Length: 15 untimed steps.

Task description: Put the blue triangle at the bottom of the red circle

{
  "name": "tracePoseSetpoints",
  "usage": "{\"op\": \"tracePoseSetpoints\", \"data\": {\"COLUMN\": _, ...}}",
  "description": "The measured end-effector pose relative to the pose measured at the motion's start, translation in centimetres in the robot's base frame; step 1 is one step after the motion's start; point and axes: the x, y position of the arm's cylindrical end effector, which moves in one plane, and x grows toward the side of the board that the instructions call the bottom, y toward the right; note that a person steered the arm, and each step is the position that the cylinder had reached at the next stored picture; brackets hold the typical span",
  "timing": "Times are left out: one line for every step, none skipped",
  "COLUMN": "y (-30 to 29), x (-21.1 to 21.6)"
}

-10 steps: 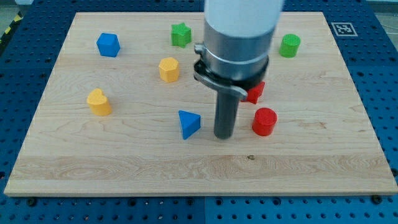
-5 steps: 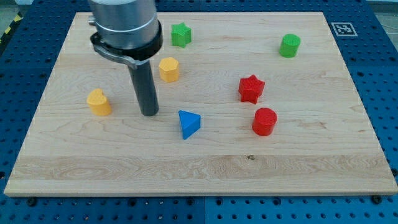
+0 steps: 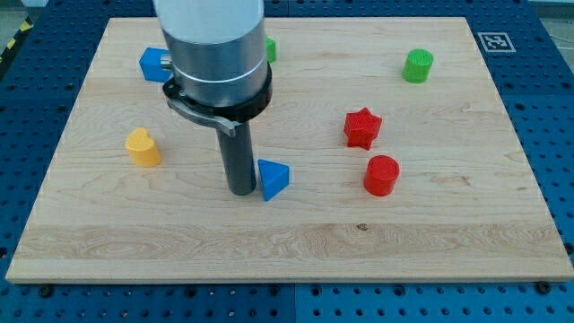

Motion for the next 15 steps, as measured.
{"op": "tracePoseSetpoints", "data": {"y": 0.9, "x": 0.0}}
{"op": "tracePoseSetpoints", "data": {"y": 0.6, "x": -0.1}}
{"op": "tracePoseSetpoints", "data": {"y": -0.6, "x": -1.1}}
{"op": "tracePoseSetpoints", "data": {"y": 1.8, "x": -1.2}}
{"op": "tracePoseSetpoints", "data": {"y": 3.3, "x": -0.7}}
{"op": "tracePoseSetpoints", "data": {"y": 3.4, "x": -0.1}}
{"op": "tracePoseSetpoints", "data": {"y": 3.9, "x": 0.2}}
{"op": "tracePoseSetpoints", "data": {"y": 5.3, "x": 0.2}}
{"op": "tracePoseSetpoints", "data": {"y": 5.5, "x": 0.1}}
{"op": "tracePoseSetpoints", "data": {"y": 4.4, "x": -1.2}}
{"op": "tracePoseSetpoints", "data": {"y": 4.4, "x": -1.2}}
{"op": "tracePoseSetpoints", "data": {"y": 5.5, "x": 0.1}}
{"op": "tracePoseSetpoints", "data": {"y": 7.1, "x": 0.1}}
{"op": "tracePoseSetpoints", "data": {"y": 8.1, "x": -0.2}}
{"op": "tracePoseSetpoints", "data": {"y": 8.1, "x": -1.2}}
